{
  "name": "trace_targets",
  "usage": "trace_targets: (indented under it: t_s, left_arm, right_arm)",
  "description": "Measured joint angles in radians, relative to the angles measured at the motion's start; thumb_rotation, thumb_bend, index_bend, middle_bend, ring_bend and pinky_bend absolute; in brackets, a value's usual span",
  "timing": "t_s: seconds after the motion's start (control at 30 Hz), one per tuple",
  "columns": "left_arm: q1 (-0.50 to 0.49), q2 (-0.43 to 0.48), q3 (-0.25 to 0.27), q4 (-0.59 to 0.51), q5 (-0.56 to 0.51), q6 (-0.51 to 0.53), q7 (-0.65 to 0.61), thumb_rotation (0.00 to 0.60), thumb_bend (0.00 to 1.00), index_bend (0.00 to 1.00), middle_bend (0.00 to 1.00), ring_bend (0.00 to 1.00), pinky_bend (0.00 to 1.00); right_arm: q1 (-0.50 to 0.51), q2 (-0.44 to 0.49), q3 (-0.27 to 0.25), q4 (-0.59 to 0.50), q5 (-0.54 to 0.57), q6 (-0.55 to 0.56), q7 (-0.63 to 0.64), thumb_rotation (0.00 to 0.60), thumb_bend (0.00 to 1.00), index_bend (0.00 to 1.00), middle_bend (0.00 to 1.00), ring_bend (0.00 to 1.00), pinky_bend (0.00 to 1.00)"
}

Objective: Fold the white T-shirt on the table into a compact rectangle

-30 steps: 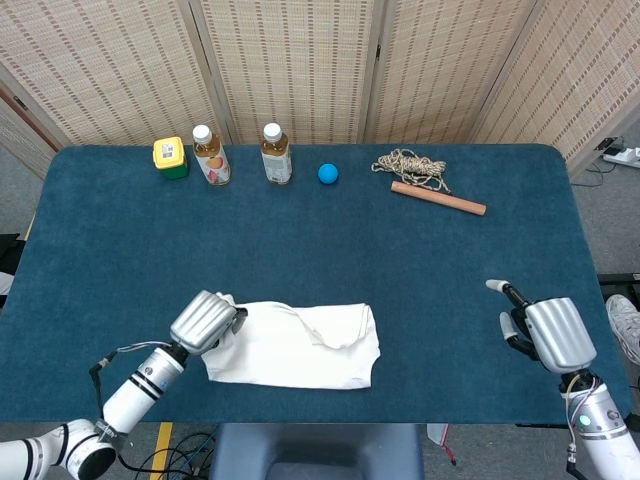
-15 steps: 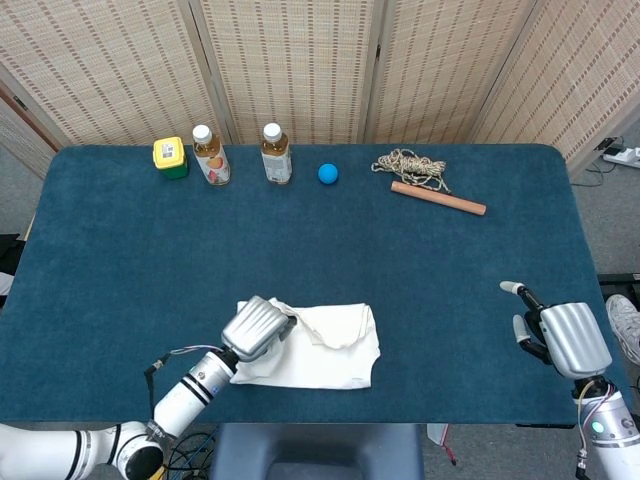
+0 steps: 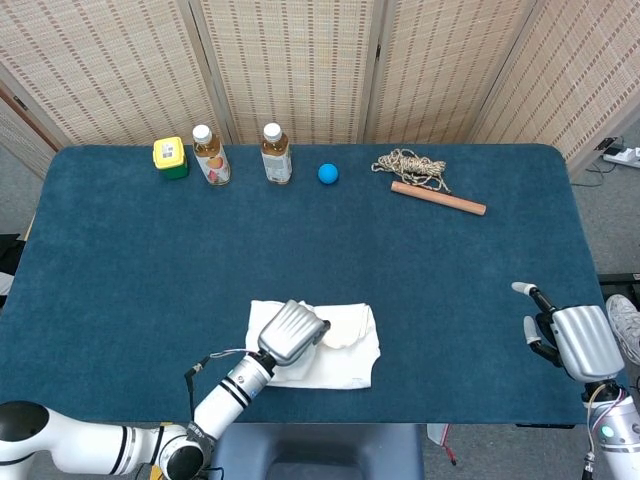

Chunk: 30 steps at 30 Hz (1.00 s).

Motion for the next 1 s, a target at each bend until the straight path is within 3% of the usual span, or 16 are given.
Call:
trace_targets:
  t_s: [0.53, 1.0]
  left_arm:
    - [-0.072, -0.121, -0.01, 0.063, -0.069, 0.022, 0.063, 0.6, 0.54, 0.63, 0.92, 0.88, 1.0]
    - [-0.127, -0.191, -0.004, 0.123, -0.141, 0.023, 0.13, 0.6, 0.5, 0.47, 0.92, 0.87, 1.0]
  right_arm:
    - [-0.013, 0.008, 0.003, 0.018, 0.005, 0.002, 0.026, 0.6, 0.58, 0.23, 0.96, 0.95, 0.96]
    - [-0.022, 0.009, 0.005, 0.033, 0.009, 0.003, 0.045, 0.6, 0.58, 0.23, 0.96, 0.95, 0.96]
